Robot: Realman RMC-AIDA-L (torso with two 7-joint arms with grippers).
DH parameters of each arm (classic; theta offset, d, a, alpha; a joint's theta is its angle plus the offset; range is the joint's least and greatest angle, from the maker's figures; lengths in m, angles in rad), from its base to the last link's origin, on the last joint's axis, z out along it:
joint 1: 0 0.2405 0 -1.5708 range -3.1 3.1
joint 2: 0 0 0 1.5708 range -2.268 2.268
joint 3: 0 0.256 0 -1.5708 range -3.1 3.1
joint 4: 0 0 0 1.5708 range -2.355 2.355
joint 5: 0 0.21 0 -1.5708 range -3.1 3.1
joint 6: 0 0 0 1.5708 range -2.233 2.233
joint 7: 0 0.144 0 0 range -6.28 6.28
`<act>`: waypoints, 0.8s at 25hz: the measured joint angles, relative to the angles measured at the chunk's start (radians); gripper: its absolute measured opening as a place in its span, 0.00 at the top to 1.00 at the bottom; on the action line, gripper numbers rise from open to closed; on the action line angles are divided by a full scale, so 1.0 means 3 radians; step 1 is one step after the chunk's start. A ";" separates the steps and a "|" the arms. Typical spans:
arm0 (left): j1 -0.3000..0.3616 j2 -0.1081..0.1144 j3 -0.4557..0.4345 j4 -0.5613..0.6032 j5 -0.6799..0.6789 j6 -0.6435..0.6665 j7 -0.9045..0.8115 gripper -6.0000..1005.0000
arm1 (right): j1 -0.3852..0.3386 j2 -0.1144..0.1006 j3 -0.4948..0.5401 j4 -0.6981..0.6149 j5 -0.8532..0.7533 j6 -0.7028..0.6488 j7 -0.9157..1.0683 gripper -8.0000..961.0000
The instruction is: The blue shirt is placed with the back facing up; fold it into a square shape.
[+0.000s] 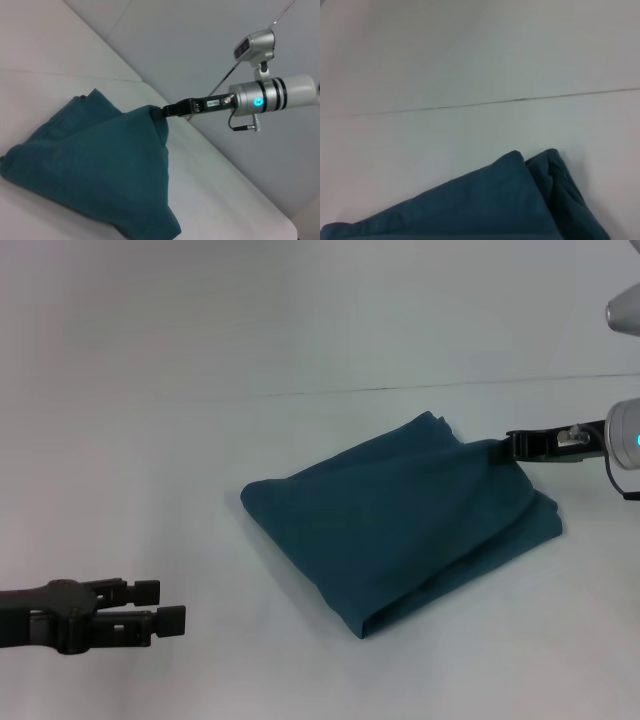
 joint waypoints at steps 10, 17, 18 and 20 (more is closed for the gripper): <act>-0.0096 -0.0005 0.0035 -0.0093 0.0011 -0.0122 -0.0417 0.07 | -0.0104 -0.0038 -0.0002 -0.0100 -0.0010 -0.0038 0.0124 0.82; -0.0410 0.0034 0.0036 -0.0499 0.0011 -0.0495 -0.1383 0.07 | -0.0256 -0.0033 0.0011 -0.0746 0.0023 -0.0358 0.0132 0.54; -0.0410 0.0034 0.0036 -0.0499 0.0011 -0.0495 -0.1383 0.07 | -0.0270 -0.0032 0.0011 -0.0828 0.0021 -0.0398 0.0132 0.52; -0.0523 0.0061 0.0042 -0.0654 0.0011 -0.0612 -0.1598 0.07 | -0.0296 -0.0032 0.0010 -0.0989 0.0010 -0.0478 0.0131 0.47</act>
